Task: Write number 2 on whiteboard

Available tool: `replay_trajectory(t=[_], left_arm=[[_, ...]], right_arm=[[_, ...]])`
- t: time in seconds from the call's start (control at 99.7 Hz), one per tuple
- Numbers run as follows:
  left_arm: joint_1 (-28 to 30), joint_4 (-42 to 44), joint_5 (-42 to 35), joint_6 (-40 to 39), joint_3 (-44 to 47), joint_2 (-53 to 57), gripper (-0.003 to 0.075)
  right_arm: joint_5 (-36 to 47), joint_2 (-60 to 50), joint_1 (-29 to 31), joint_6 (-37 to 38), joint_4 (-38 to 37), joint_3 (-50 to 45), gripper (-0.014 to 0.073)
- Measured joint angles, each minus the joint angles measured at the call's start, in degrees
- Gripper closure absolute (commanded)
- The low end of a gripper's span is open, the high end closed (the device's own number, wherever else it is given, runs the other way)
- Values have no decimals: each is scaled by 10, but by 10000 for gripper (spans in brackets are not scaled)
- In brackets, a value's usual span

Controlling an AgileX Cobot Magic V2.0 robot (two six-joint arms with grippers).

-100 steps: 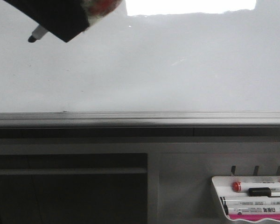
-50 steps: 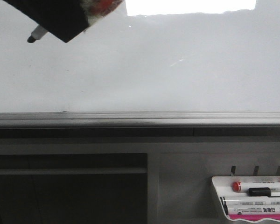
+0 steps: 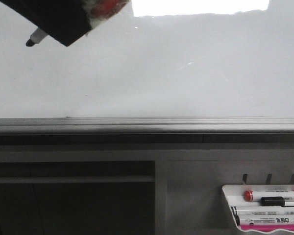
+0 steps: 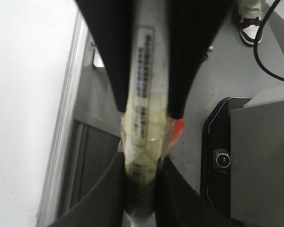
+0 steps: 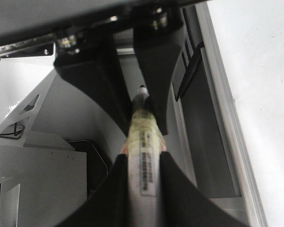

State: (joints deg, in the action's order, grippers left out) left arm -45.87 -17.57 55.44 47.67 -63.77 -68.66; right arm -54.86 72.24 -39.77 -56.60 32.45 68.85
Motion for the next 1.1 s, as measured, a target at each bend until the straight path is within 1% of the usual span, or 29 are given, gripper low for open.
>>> replay_trajectory(t=[0.1,0.15,0.221,0.231,0.241,0.271,0.291,0.301,0.341,0.361,0.371,0.401,0.512,0.622,0.722,0.822,0.893,0.963,1.103], left_arm=[[0,0,1,0,0,0,734],[0,0,1,-1,0,0,703],[0,1,1,-1,0,0,599],[0,1,1,-1,0,0,557],[0,1,1,-1,0,0,557],[0,4,1,0,0,0,483],[-1,5,4,1,0,0,454],[-1,7,4,2,0,0,425],[-1,11,6,4,0,0,351],[-1,11,6,4,0,0,332],[-1,12,6,4,0,0,309],[-1,13,6,4,0,0,287],[4,16,3,-3,0,13,279],[27,16,0,-14,0,50,279],[73,16,0,-33,0,90,279],[132,15,-12,-55,10,130,279],[178,13,-24,-74,31,156,279],[223,13,-38,-97,60,182,279],[303,4,-76,-146,122,220,279]], right_arm=[[0,0,0,0,0,0,668],[0,0,0,0,0,0,668],[0,0,0,0,0,0,668],[0,0,0,0,0,0,668],[0,0,0,0,0,0,668],[-1,0,0,0,0,0,668],[-3,0,0,0,0,0,668],[-3,0,0,0,0,0,668],[-6,0,0,0,0,0,668],[-5,0,0,0,0,0,668],[-5,0,0,0,0,0,668],[-5,0,0,0,0,0,668],[-5,0,4,1,0,0,668],[-6,-4,30,18,0,0,668],[-8,-21,68,40,1,-2,668],[0,-55,102,90,3,-24,668],[26,-87,123,128,7,-59,668],[73,-124,134,158,7,-105,668],[172,-196,138,181,36,-201,668]])
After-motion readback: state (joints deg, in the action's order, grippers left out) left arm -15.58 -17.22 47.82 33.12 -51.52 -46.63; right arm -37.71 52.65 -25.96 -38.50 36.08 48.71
